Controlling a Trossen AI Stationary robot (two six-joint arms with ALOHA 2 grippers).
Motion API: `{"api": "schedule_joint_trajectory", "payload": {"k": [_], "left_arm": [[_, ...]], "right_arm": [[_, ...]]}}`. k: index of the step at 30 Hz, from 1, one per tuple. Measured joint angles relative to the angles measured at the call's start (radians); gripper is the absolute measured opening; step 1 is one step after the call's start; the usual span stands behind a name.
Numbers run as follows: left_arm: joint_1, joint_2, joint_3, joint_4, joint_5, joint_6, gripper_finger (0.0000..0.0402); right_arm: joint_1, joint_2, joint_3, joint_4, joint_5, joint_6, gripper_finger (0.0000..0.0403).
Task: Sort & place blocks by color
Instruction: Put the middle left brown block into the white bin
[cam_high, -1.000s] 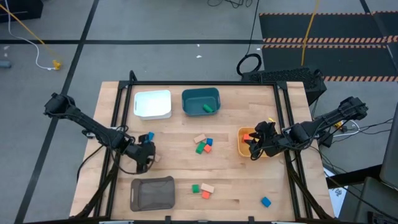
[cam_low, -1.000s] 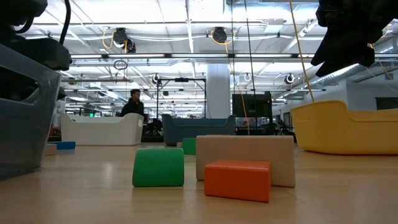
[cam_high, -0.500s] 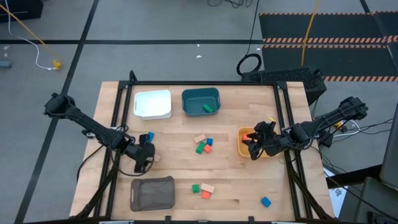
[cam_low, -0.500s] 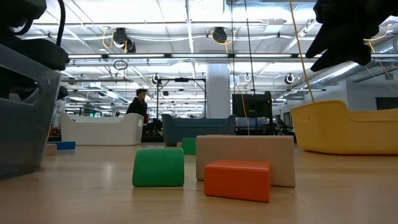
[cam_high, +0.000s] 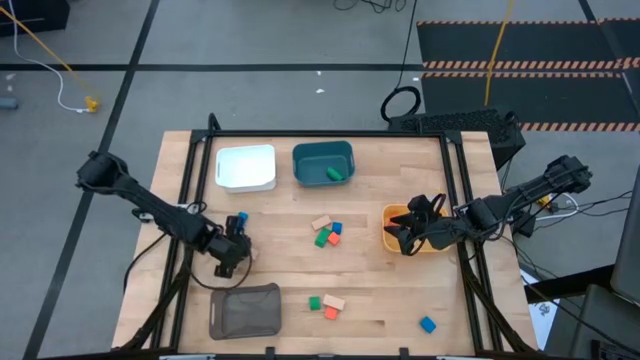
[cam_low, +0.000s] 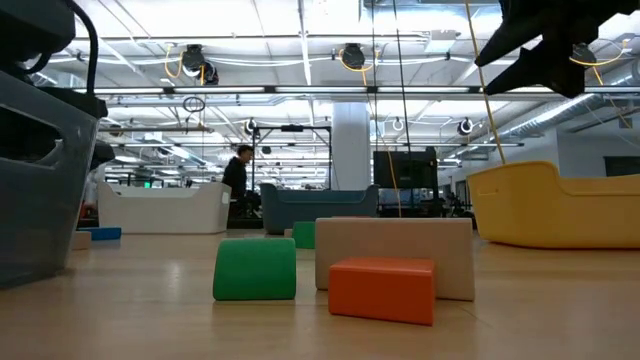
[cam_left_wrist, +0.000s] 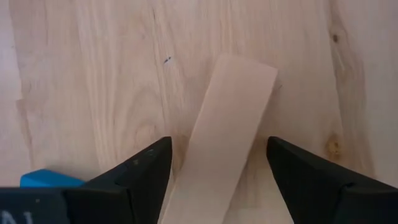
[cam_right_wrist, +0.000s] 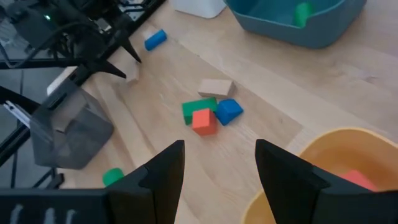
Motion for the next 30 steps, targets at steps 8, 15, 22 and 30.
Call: {"api": "schedule_joint_trajectory", "payload": {"k": [8,15,22,30], "left_arm": [[-0.001,0.002,-0.004,-0.009,0.029,-0.023,0.0155],[0.001,-0.002,-0.006,-0.004,0.027,-0.133,0.0131],[0.004,-0.063,0.013,-0.028,-0.034,-0.237,0.0131],[0.037,-0.090,0.092,0.063,-0.205,-0.210,0.0131]], "right_arm": [[0.000,0.000,0.000,0.037,0.000,0.000,0.0187],[0.000,0.000,0.000,0.049,0.000,0.000,0.0187],[0.000,0.000,0.000,0.049,0.000,0.000,0.0187],[0.000,0.000,0.000,0.072,0.003,0.000,0.0187]]}}
